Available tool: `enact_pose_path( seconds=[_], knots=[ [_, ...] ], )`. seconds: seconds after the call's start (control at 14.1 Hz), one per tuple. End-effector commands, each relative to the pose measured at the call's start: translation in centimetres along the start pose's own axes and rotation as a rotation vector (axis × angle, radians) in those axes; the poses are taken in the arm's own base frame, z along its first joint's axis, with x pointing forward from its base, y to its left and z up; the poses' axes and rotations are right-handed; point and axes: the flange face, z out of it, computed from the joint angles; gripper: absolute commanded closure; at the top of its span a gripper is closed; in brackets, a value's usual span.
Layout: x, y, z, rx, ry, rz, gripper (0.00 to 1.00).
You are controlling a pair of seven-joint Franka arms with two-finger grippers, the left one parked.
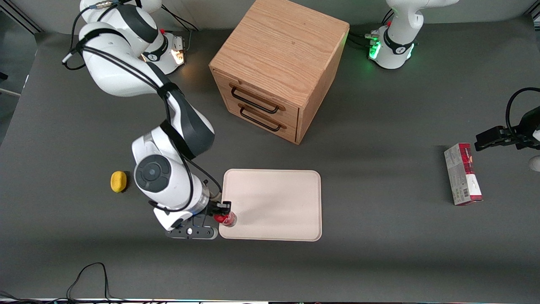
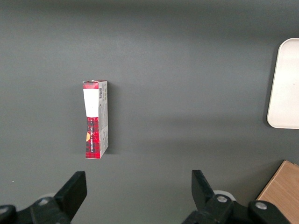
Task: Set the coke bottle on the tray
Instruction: 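Lower the bottle onto the tray and open the right gripper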
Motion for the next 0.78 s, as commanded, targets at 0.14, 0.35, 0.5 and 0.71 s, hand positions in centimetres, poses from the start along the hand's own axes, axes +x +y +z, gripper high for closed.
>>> enact_pose_path(
  seconds=[0.14,0.35,0.5,0.71],
  knots=[
    [0.4,-0.1,2.6,-0.006,0.017,-0.012,1.0],
    [0.3,-0.3,3.9,-0.014,0.03,-0.024,1.0],
    [0.4,0.1,5.0,-0.014,0.024,-0.015,1.0],
    [0.7,0.4,4.9,-0.013,0.029,0.003,0.0]
  ],
)
